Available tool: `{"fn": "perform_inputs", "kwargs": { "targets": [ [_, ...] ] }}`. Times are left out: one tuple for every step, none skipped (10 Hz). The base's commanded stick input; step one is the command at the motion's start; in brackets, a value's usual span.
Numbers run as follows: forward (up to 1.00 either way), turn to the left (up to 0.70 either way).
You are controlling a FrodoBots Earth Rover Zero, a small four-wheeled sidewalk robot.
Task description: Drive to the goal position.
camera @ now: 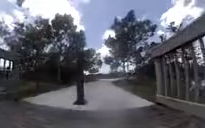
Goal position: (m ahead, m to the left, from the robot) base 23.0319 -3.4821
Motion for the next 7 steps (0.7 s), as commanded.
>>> {"fn": "perform_inputs", "kwargs": {
  "targets": [
    [0.85,-0.29],
    [0.85,-0.19],
    [0.85,0.0],
    [0.85,0.0],
    [0.85,0.0],
    [0.85,0.0],
    [0.85,0.0]
  ]
}}
